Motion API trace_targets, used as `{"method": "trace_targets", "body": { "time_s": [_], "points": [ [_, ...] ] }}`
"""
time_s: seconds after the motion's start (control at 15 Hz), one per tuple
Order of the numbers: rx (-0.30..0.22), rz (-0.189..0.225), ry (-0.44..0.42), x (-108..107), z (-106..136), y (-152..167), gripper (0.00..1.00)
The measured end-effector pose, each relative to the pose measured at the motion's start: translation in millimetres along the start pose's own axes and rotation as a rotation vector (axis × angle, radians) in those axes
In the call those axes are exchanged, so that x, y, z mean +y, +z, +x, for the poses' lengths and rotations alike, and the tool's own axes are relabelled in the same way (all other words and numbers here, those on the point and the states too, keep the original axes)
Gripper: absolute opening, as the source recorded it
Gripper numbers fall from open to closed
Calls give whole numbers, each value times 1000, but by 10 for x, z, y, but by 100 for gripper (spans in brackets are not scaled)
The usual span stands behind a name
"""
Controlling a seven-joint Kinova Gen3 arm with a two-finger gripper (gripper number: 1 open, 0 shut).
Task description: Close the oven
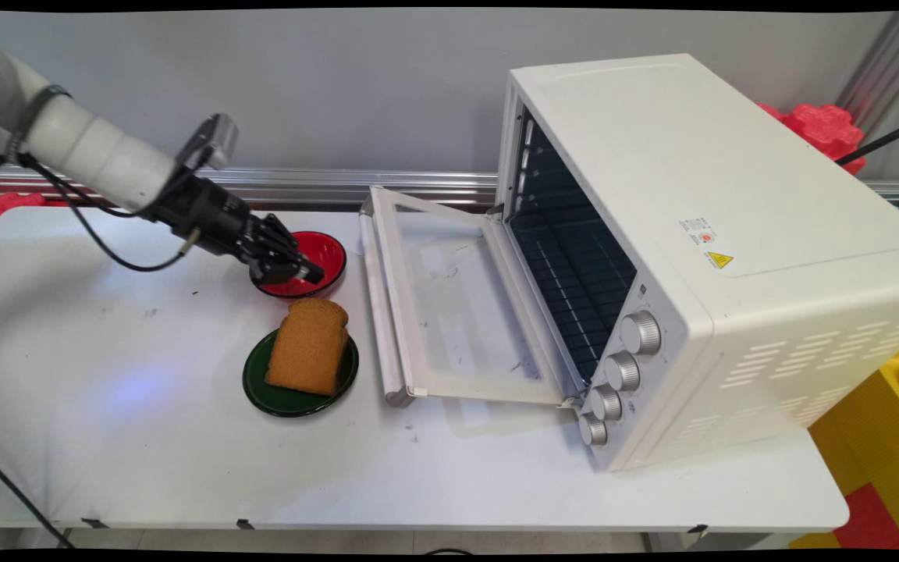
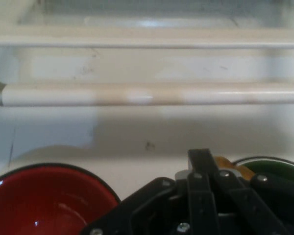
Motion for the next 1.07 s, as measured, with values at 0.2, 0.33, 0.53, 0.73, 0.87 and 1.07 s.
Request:
{"method": "trace_targets", "body": {
  "time_s": [0.2,0.33,0.53,0.73,0.87,1.07],
  "points": [
    [10,0,8,-50,-2,295,0],
    [16,-2,12,-75,-4,471,0],
    [21,-5,18,-106,-9,670,0],
    [18,-7,19,-128,-35,846,0],
    [17,-9,20,-138,-44,942,0],
    [30,-13,21,-143,-18,1047,0]
  ]
}}
